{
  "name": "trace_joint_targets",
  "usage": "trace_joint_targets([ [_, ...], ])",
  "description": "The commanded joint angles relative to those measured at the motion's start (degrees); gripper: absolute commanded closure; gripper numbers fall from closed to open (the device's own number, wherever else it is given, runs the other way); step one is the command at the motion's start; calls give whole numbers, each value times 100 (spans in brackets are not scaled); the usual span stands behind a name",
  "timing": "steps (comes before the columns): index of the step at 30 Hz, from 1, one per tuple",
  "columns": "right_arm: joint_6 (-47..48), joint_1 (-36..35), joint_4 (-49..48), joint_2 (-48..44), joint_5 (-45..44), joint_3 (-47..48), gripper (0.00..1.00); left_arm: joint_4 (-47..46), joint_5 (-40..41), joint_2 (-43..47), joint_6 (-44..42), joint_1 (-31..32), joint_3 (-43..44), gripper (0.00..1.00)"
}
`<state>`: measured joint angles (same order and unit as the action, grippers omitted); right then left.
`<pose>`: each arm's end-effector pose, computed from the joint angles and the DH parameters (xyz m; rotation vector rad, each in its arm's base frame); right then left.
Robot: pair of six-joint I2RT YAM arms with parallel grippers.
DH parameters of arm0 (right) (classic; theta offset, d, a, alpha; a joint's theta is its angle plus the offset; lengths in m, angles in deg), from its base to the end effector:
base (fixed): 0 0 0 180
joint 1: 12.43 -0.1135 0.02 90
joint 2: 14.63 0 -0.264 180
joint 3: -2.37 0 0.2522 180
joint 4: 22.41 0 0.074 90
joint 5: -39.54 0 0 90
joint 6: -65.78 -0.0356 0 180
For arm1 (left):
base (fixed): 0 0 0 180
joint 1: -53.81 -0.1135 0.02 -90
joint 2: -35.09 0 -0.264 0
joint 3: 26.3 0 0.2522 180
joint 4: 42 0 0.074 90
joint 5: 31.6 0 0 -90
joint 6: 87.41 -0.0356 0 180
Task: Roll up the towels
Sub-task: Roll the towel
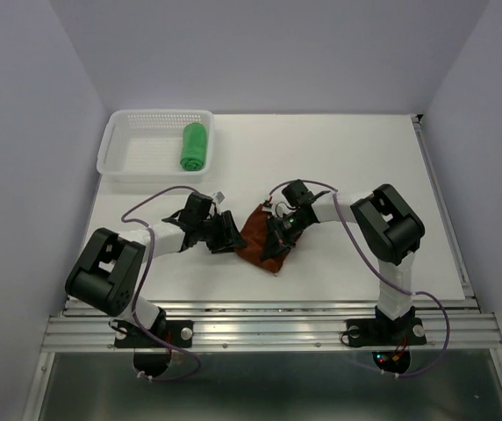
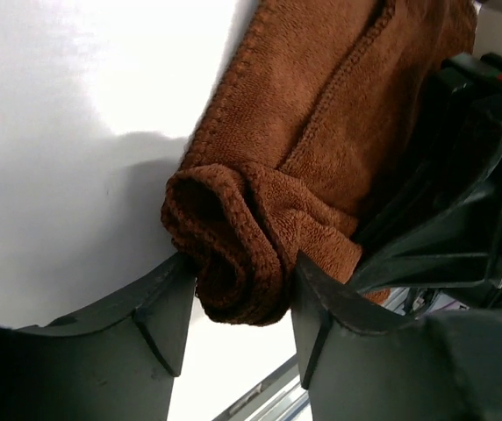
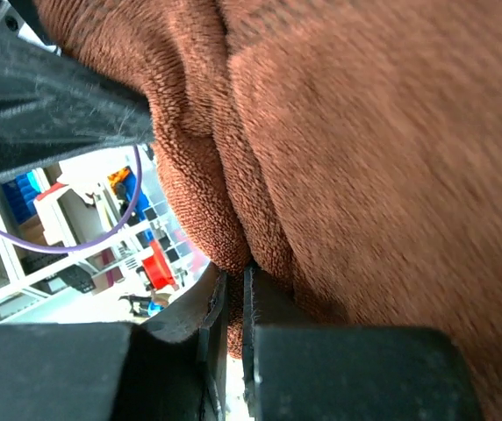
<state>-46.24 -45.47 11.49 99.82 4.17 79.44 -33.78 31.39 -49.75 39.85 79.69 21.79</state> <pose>0.2860 0.2206 0.1111 0.4736 -2.5868 -1.3997 0.2387 -0.1338 0.1508 -0.0002 2.5175 -1.0563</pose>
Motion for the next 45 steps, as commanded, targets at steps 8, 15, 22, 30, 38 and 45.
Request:
trace_joint_targets([
  [8,1111,61,420,-755,-962,287,63,-115,458,-516,18,65,399,69],
  [15,1753,-457,-62,-2451,-2535,-63,39,834,1030,-148,142,267,785,82],
  [22,2781,-1845,-879,-3613,-4318,-907,36,1976,1031,64,238,373,1295,85],
  [30,3431,-2953,-1425,-3404,-5706,-1242,37,2690,723,-6,379,382,1463,89],
  [38,4153,-3928,-2135,-3026,-7308,-1479,41,3093,310,-296,388,373,1743,89],
  [45,4496,-4149,-2059,-2666,-7923,-1488,41,3498,354,-463,265,364,2096,89],
])
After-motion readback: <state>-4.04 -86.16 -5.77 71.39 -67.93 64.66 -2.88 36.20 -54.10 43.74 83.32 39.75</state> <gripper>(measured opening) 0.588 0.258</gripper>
